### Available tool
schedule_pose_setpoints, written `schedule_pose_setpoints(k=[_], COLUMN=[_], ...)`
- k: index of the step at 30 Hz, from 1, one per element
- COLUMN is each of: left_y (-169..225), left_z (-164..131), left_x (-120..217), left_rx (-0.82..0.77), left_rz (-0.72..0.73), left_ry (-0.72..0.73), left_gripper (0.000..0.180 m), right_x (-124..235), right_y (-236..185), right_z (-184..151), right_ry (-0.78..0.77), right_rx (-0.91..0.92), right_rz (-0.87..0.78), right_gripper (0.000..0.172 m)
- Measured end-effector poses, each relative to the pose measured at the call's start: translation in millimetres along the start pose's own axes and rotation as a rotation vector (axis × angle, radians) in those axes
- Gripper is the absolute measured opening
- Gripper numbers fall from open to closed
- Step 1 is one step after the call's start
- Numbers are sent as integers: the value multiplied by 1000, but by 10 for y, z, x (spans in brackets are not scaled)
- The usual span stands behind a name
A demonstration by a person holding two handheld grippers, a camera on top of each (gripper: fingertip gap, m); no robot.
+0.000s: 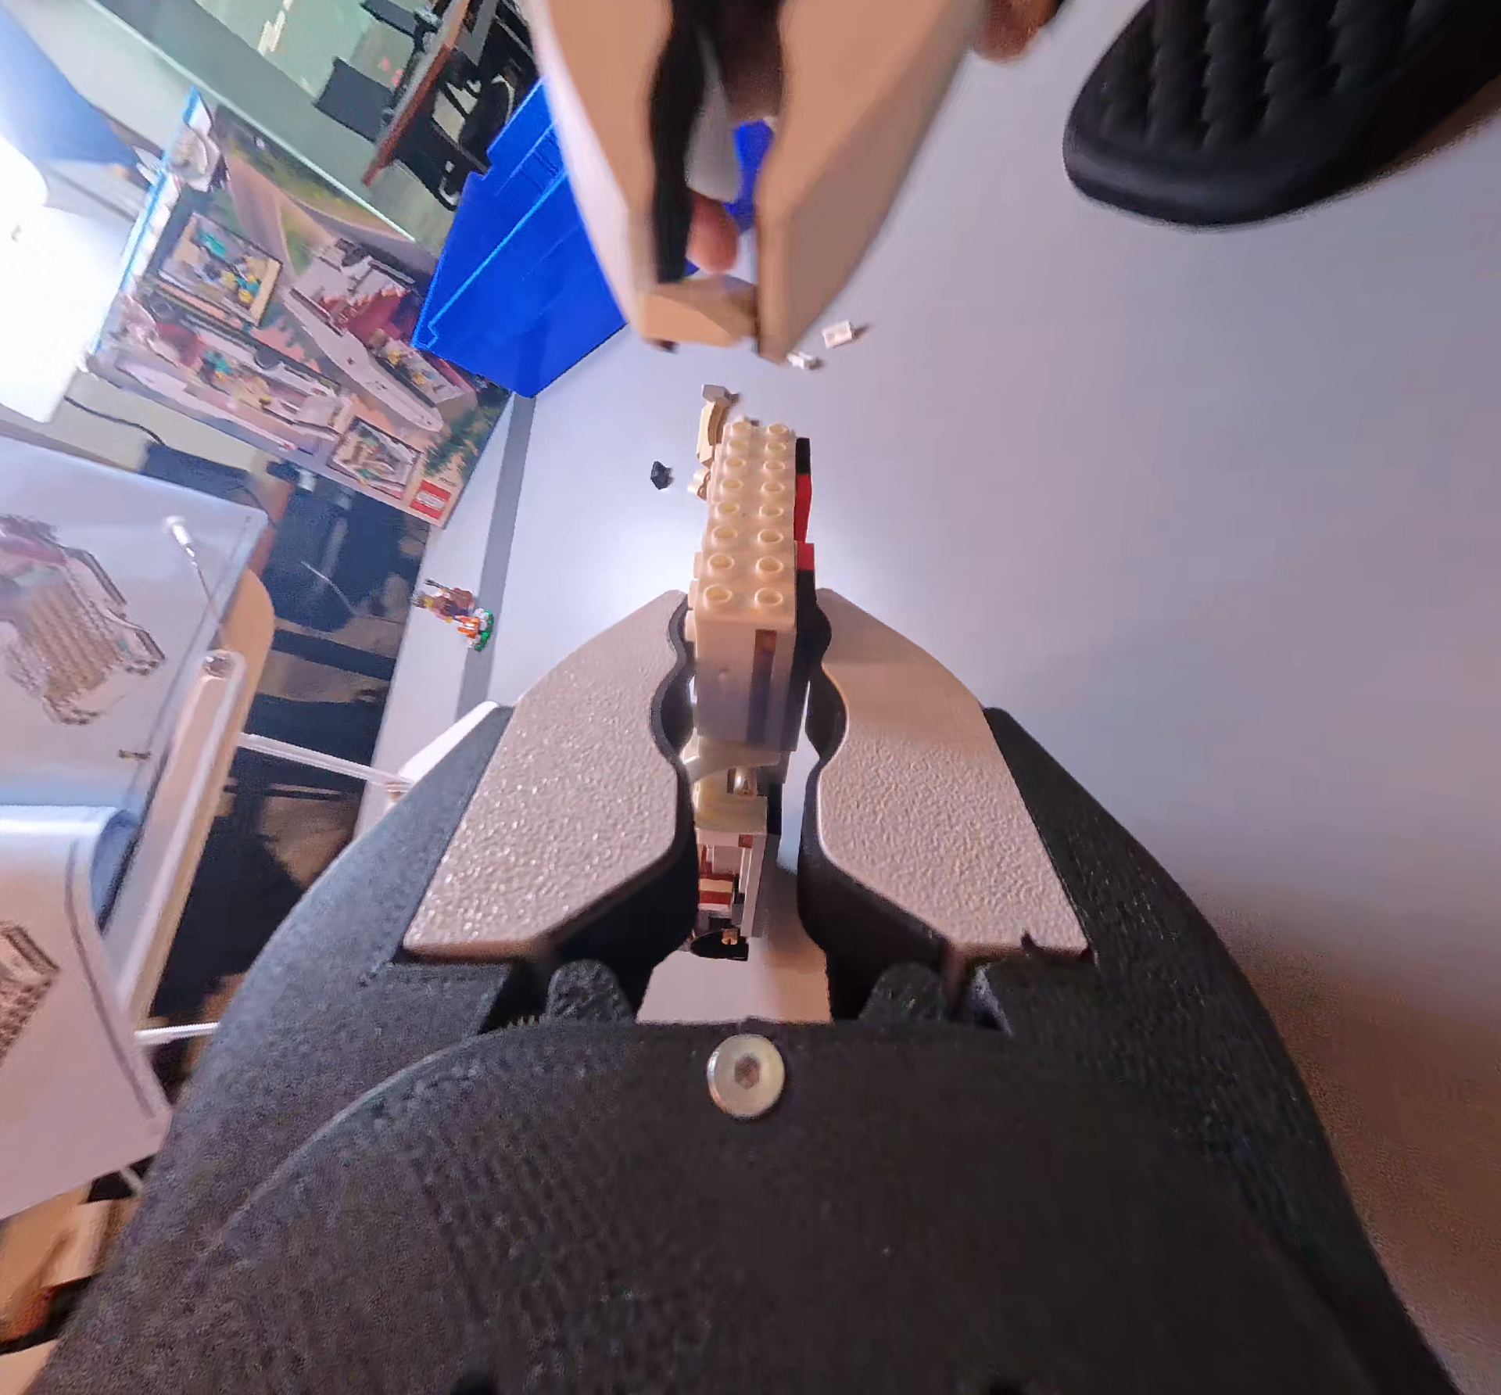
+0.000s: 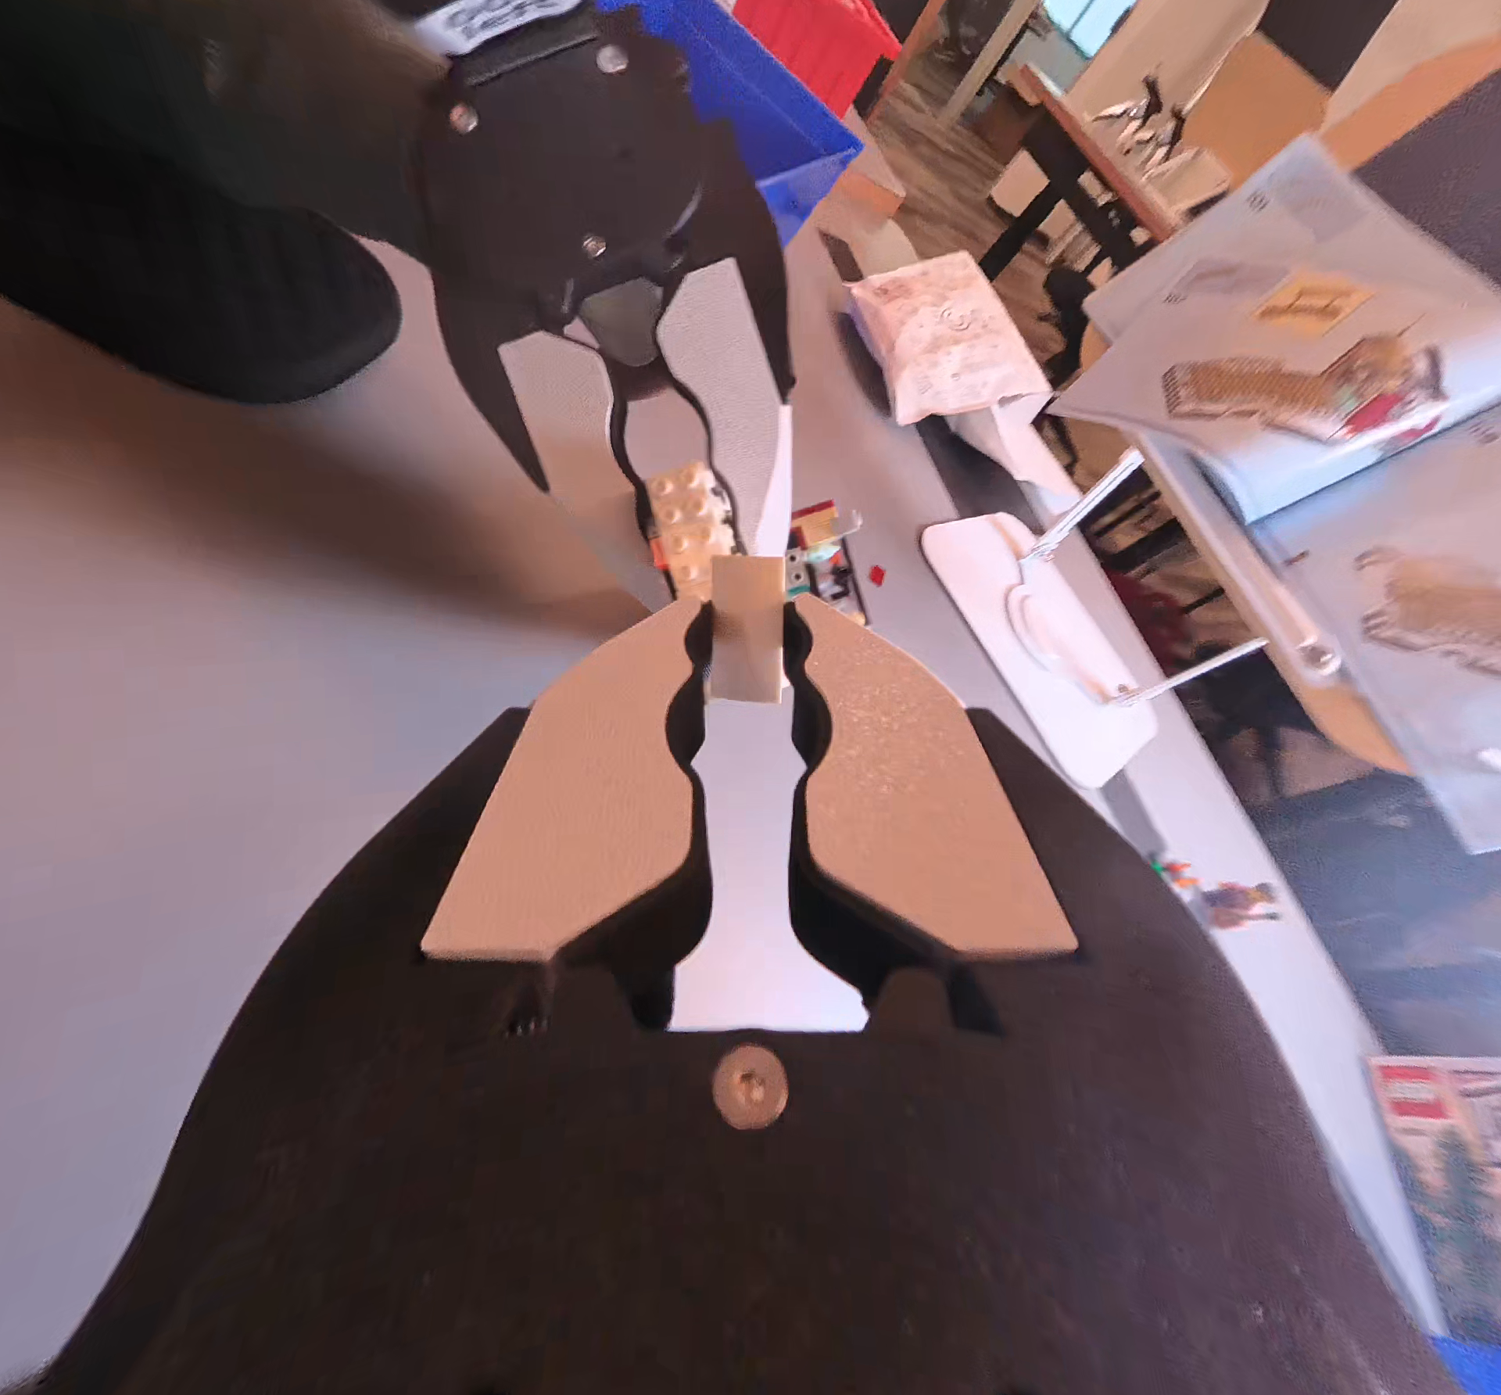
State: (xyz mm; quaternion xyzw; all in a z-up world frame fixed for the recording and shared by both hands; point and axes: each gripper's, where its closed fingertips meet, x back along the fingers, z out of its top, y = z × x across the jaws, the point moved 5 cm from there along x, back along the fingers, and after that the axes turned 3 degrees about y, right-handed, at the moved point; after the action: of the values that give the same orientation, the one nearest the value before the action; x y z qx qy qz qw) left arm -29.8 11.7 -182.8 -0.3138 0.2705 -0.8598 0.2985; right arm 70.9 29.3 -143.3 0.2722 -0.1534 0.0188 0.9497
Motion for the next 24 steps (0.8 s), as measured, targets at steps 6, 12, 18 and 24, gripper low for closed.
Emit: schedule_pose_setpoints(k=[6,12,18,24], left_y=[493,671,699,403], left_z=[-273,-448,-432,-93], left_x=[-205,-237,67,264], left_rx=[-413,-486,-136,348], left_rz=[16,-110,-392,-343], left_ry=[-107,-239,-223,215], left_gripper=[26,38,55,40], right_x=[-2,-120,-144,79], right_y=[-46,-209,-311,-154], right_z=[-389,-656,-590,-260], right_ry=[-86,-108,54,525], right_rx=[-138,-237,-358,-943], right_rz=[84,169,290,660], right_gripper=[16,16,17,16])
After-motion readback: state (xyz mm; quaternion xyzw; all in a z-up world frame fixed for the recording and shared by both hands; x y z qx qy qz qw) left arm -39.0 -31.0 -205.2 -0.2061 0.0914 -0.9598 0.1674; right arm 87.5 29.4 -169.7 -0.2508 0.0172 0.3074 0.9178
